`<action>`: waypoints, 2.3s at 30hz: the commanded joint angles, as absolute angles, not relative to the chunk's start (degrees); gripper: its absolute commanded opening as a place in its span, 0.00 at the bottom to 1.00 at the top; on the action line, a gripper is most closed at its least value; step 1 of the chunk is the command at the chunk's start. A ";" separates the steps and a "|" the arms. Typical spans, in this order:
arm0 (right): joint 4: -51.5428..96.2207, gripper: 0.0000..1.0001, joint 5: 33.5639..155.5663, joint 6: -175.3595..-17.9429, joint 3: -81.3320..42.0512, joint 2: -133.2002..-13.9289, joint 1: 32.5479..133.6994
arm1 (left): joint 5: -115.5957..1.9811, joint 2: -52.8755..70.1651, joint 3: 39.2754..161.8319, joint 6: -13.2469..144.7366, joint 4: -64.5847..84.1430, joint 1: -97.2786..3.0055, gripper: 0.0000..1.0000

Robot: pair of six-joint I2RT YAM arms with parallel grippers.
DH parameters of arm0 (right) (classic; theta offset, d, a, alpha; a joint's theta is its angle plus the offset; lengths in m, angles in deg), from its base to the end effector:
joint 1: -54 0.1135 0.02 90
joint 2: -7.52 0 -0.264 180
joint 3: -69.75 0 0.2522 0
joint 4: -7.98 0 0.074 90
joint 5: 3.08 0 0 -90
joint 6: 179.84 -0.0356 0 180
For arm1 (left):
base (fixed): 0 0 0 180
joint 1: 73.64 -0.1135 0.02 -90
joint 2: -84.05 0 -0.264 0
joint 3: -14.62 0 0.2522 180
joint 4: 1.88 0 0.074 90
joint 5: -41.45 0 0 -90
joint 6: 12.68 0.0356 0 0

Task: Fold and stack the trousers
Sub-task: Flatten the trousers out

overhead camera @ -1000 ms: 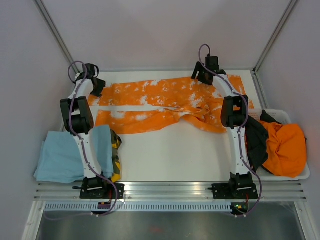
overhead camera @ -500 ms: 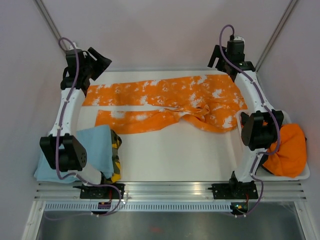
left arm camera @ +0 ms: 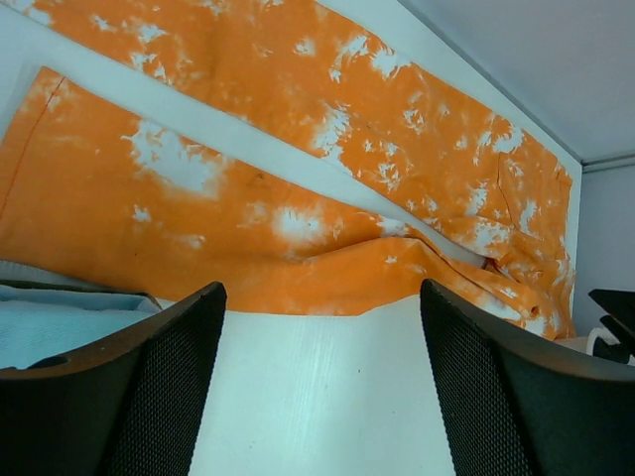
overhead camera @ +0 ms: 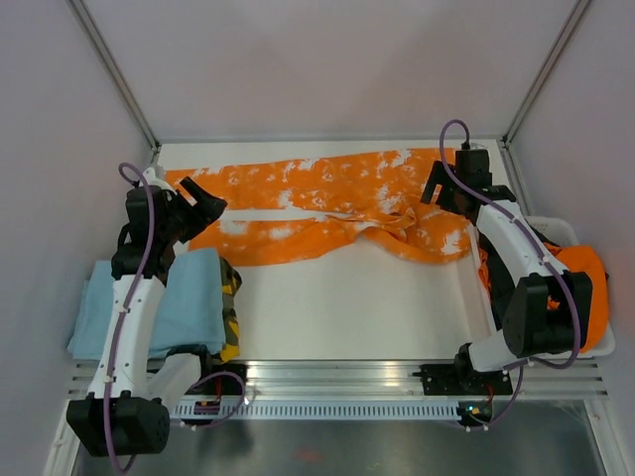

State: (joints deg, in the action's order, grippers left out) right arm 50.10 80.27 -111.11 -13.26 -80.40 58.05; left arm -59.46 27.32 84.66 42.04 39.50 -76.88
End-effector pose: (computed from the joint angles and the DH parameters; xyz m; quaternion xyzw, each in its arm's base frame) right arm 0.3357 0.0196 0.2757 0.1601 0.9153 0.0275 0.3686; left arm 0.2168 0.0055 0.3410 -0.2354 0.8220 -0.2197 0.4698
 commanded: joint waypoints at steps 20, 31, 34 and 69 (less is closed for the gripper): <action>58.73 0.98 75.76 -118.92 -49.99 -117.01 54.44 | -29.92 -24.03 124.61 40.68 55.81 -77.50 0.87; 61.04 0.98 72.34 -120.16 -53.60 -122.72 54.44 | -31.66 -43.54 141.31 35.85 63.38 -79.35 0.86; 62.43 0.98 72.77 -120.77 -58.06 -127.19 54.44 | -33.60 -47.07 145.01 34.62 64.87 -79.35 0.86; 46.80 0.98 83.06 -134.75 -77.61 -147.79 43.27 | -52.68 -65.11 159.70 21.25 47.48 -79.70 0.77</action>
